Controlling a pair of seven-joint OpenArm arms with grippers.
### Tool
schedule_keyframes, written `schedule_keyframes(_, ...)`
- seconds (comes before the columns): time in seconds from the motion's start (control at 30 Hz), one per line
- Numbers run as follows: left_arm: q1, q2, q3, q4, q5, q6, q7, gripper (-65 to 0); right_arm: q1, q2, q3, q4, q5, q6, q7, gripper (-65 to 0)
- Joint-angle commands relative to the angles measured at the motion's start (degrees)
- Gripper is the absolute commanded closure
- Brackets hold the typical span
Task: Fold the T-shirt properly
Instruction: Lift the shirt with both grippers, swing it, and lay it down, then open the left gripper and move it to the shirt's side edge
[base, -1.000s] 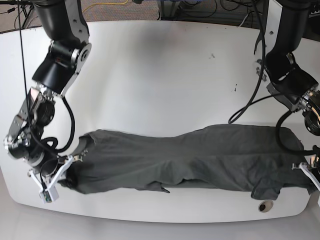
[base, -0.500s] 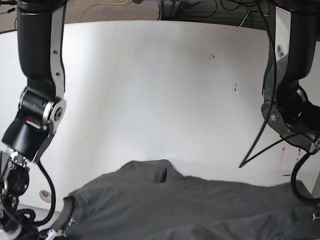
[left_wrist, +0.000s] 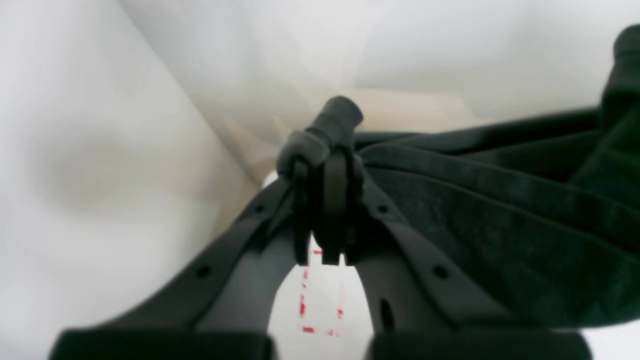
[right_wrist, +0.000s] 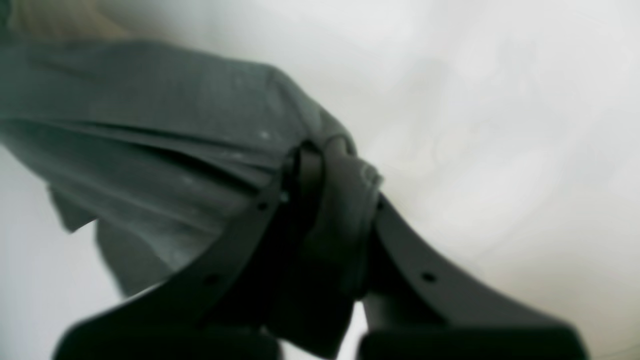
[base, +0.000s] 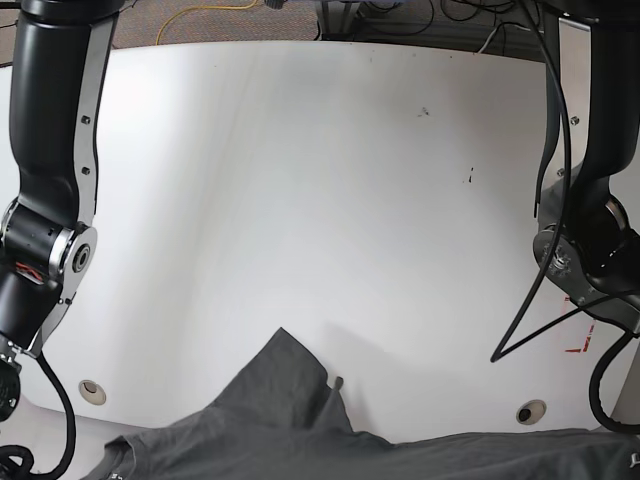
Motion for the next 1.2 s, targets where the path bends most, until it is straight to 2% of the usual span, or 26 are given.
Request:
schedule_keyframes(0.0,1.4,-0.8,0.0,0.8,1.3,-0.1,-1.0,-0.4,-1.4,1.6,1.6,1.2,0.8,-0.5,0.5,0.0)
schedule_keyframes(0.17,8.7,-0.8,-3.2,0.9,1.3,-0.1,-2.5,-0.4,-11.2,2.6,5.1,5.6,5.2,-0.5,0.3,0.0)
schedule_keyframes(0.4,19.8,-0.8,-5.7,0.9,1.2,-0.1,-4.3,-0.4,-29.6,2.1,11.2,13.7,6.9,-0.5,0.3,0.0)
schedule_keyframes(0.77,41.1,-0.9,-7.4,0.4,1.3,-0.1,-11.3,-0.4,-55.7,-4.9,19.3,18.9,8.5,-0.5,2.5,0.0)
schedule_keyframes(1.0,51.0,-2.1,-7.6,0.3,1.3,-0.1,-15.2,-0.4,-66.3,-5.7,19.5,18.9,8.6,-0.5,8.0,0.0)
schedule_keyframes(1.17,55.8,-2.4,-7.6,0.3,1.3,-0.1,-18.6,-0.4,-70.0,-7.2,19.8,18.9,8.6,-0.5,8.1,0.0)
